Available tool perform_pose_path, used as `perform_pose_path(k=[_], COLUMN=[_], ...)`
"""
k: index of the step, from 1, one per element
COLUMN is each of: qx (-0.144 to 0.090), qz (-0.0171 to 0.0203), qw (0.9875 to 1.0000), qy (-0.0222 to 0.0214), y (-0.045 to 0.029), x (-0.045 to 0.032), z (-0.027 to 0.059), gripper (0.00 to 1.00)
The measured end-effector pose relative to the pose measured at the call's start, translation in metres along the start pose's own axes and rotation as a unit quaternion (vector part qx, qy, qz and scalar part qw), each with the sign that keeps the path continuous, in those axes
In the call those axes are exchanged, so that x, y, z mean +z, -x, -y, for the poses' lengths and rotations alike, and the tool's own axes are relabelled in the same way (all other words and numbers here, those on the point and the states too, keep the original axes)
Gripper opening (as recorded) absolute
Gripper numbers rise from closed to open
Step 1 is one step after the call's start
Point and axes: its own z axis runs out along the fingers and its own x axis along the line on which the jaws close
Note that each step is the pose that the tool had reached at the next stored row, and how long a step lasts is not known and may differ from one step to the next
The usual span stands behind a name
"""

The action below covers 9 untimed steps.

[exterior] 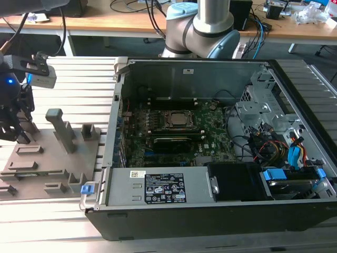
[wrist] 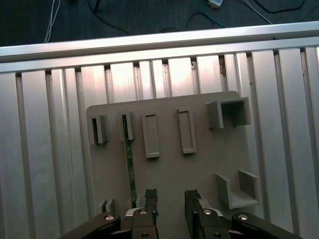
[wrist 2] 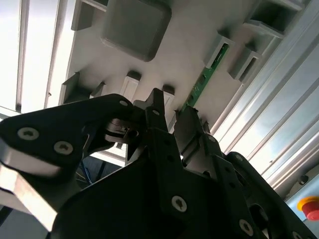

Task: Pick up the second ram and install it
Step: 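Pick up the second ram and move it above second insertion slot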

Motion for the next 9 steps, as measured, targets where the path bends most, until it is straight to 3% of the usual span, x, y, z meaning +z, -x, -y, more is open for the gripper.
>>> perform_pose_path(k=[1,3,9], qx=[0.000,-0.003,-0.003], qz=[0.0000,-0.0001,-0.0001], qw=[1.0000,1.0000,1.0000], qy=[0.0000,0.0001,0.0001], y=[-0.0001,-0.0172,-0.0202], x=[0.0031,0.0144,0.0231], z=[0.0001,0.0005,0.0011], gripper=[0.36,0.36,0.36])
